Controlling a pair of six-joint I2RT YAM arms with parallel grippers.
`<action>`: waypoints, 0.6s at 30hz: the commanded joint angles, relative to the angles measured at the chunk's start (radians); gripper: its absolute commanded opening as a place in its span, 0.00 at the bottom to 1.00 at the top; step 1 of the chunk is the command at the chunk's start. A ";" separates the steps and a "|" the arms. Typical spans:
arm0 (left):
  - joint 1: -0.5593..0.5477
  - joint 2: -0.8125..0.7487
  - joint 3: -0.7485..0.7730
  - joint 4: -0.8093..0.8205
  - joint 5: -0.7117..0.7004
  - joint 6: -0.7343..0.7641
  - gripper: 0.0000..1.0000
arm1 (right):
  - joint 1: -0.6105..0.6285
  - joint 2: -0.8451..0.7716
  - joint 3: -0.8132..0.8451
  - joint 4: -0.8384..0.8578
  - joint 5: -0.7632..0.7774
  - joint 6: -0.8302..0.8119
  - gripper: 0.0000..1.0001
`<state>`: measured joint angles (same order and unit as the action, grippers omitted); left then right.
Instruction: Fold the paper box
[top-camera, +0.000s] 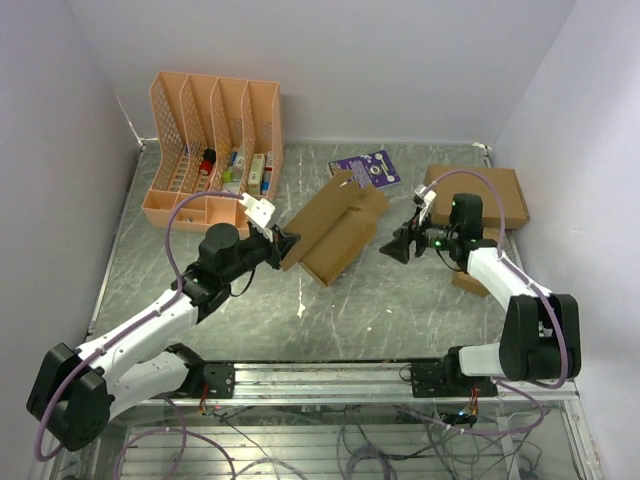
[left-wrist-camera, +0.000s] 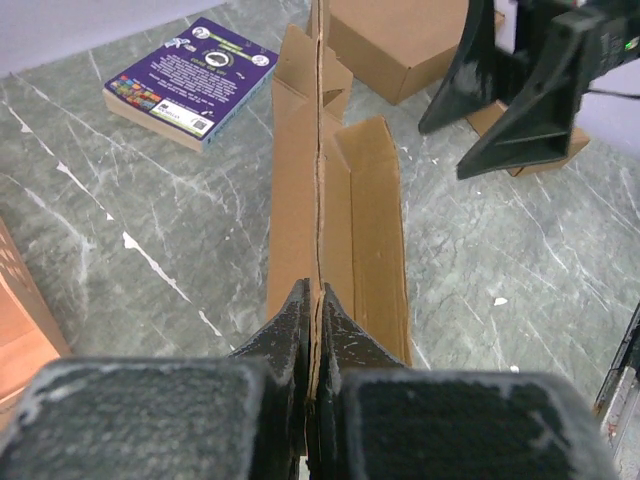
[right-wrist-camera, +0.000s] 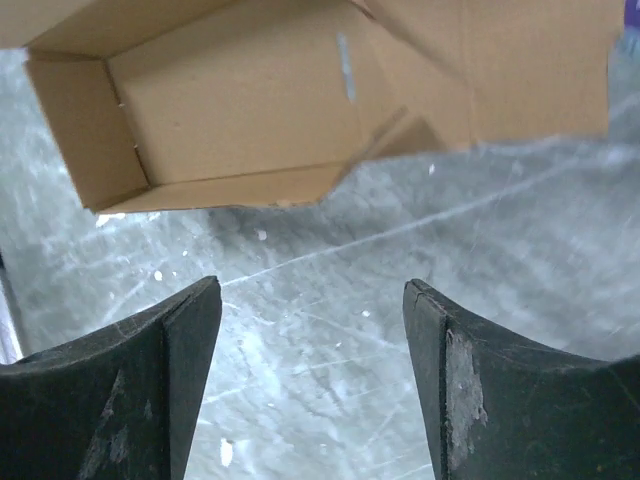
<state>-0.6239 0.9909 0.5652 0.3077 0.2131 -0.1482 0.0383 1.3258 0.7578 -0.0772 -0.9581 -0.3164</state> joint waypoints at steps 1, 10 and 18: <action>-0.007 -0.022 -0.018 0.042 -0.006 0.013 0.07 | -0.003 0.050 -0.017 0.236 0.147 0.376 0.70; -0.011 -0.017 -0.007 0.037 0.007 0.016 0.07 | 0.053 0.119 -0.001 0.320 0.128 0.438 0.66; -0.012 -0.004 0.007 0.032 0.021 0.012 0.07 | 0.100 0.163 0.051 0.253 0.187 0.338 0.56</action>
<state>-0.6258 0.9821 0.5503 0.3088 0.2146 -0.1463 0.1261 1.4731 0.7784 0.1768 -0.8131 0.0666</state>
